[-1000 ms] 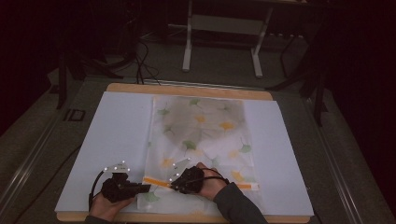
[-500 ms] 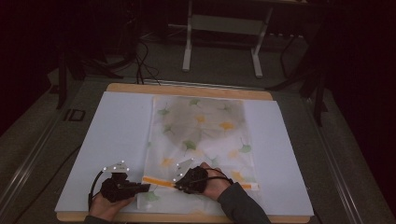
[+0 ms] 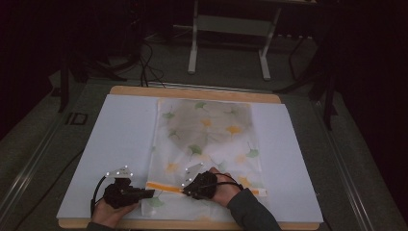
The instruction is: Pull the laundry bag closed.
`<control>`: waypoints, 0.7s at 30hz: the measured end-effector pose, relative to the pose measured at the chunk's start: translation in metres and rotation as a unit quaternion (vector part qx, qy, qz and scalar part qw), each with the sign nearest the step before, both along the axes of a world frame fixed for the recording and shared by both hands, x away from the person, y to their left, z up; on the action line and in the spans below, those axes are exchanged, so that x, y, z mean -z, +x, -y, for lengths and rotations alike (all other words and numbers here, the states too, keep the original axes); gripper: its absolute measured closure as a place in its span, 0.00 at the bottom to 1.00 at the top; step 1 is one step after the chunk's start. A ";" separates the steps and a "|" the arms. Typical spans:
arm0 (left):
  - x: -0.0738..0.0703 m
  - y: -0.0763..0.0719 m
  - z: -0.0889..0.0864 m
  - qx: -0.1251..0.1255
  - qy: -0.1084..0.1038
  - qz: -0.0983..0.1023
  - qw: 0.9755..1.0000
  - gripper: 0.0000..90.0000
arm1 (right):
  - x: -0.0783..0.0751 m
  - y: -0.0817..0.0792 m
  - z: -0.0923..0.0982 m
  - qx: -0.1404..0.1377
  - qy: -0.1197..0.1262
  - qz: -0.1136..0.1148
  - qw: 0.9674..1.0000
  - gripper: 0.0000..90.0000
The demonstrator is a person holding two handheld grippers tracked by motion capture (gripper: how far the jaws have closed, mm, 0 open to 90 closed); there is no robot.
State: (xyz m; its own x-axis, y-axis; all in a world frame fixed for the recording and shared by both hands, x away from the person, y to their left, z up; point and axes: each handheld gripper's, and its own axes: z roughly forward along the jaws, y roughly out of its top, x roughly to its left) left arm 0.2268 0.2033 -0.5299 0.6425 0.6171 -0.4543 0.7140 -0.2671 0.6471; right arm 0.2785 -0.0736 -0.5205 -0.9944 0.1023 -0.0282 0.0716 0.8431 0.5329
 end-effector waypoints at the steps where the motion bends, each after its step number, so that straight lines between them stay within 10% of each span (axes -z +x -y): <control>1: 0.000 0.000 0.000 0.000 0.000 0.000 1.000 0.98 | 0.000 0.000 0.000 -0.001 0.000 0.000 1.000 0.94; 21: 0.000 0.000 0.000 -0.001 -0.001 0.001 1.000 0.98 | -0.001 0.002 0.014 0.004 -0.004 -0.003 1.000 0.95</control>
State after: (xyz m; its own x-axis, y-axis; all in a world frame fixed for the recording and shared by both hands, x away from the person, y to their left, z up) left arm 0.2270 0.2038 -0.5299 0.6425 0.6173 -0.4540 0.7134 -0.2656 0.6485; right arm 0.2803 -0.0878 -0.5197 -0.9936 0.1105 -0.0233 0.0818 0.8466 0.5259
